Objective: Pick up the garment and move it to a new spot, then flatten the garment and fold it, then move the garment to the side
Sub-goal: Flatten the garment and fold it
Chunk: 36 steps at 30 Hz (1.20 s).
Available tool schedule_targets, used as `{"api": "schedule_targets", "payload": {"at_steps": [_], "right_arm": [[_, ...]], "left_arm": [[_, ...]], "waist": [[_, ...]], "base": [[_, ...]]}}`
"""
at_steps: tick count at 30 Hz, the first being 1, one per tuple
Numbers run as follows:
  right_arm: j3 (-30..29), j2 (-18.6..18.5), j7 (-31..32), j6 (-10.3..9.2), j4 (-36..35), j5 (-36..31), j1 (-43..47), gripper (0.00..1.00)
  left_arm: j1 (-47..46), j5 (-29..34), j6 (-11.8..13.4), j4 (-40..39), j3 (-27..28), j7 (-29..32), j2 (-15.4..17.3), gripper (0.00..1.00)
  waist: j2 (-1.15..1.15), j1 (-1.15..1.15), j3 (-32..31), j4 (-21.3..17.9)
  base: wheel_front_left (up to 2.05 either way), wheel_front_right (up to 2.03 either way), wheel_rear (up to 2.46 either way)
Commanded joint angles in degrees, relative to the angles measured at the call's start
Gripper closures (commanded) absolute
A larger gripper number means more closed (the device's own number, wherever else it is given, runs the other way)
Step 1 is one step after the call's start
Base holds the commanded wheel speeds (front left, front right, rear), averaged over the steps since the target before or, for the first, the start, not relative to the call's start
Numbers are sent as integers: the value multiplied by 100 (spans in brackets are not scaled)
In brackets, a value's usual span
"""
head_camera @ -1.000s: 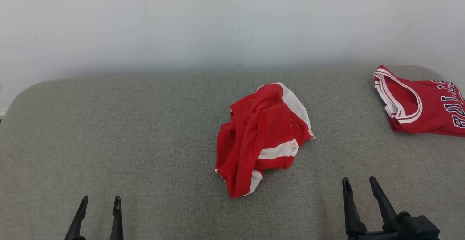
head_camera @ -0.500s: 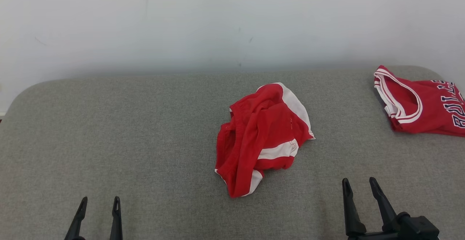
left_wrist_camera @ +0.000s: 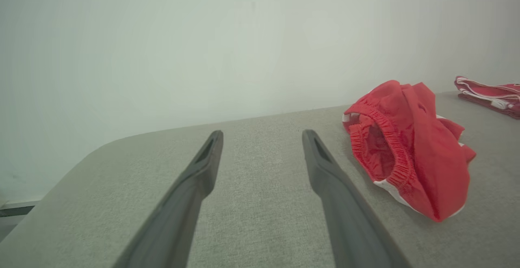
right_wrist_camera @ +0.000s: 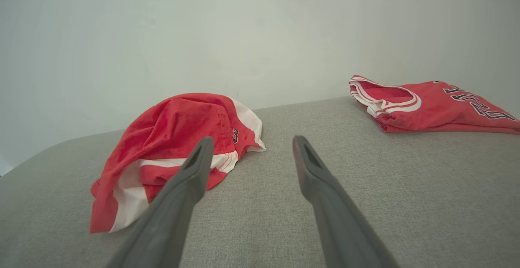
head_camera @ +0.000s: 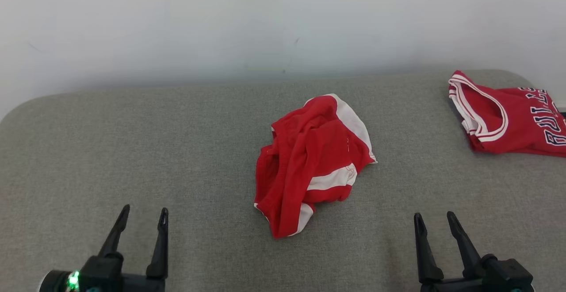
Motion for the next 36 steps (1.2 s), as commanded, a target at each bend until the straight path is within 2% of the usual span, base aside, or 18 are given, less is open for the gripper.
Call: {"api": "schedule_targets", "payload": {"at_steps": [1, 5, 11, 19, 27, 28, 29, 30, 36], "right_arm": [[14, -6, -26, -16, -23, 38, -74, 0], [-10, 3, -26, -16, -53, 66, -174, 0], [-12, 26, -26, -16, -66, 100, -325, 0], [13, 67, -26, -16, -42, 156, -528, 0], [-20, 96, -26, -16, -21, 169, -602, 0], [-27, 98, -26, -16, -17, 164, -611, 0], [-35, 99, -26, -16, -18, 164, -620, 0], [-42, 103, -26, -16, -21, 163, -627, 0], [-98, 113, -26, -16, -55, 140, -538, 0]], "left_arm": [[-288, -1, -103, 180, -118, 17, 36, 0], [-804, -41, -267, 588, -413, 68, 9, 0], [-1448, -60, -384, 1107, -851, 104, -48, 0], [-2276, -287, -423, 2055, -1662, 158, -56, 0], [-2535, -721, -420, 2750, -2414, 273, 83, 0], [-2557, -776, -420, 2806, -2487, 287, 97, 26], [-2581, -830, -421, 2849, -2554, 293, 121, 58], [-2600, -884, -421, 2883, -2613, 277, 140, 100], [-2638, -1163, -421, 2817, -2716, 89, 145, 100]], "waist": [[0, 0, 135, -119], [0, 0, 367, -278], [0, 0, 692, -528], [0, 0, 1023, -899], [0, 0, 1106, -1050], [0, 0, 1109, -1055], [0, 0, 1109, -1056], [0, 0, 1104, -1054], [0, 0, 956, -875]], "base": [[0, 0, 0], [0, 0, 0], [0, 0, 0], [0, 0, 0], [0, 0, 0], [0, 0, 0], [0, 0, 0], [0, 0, 0], [0, 0, 0]]}}
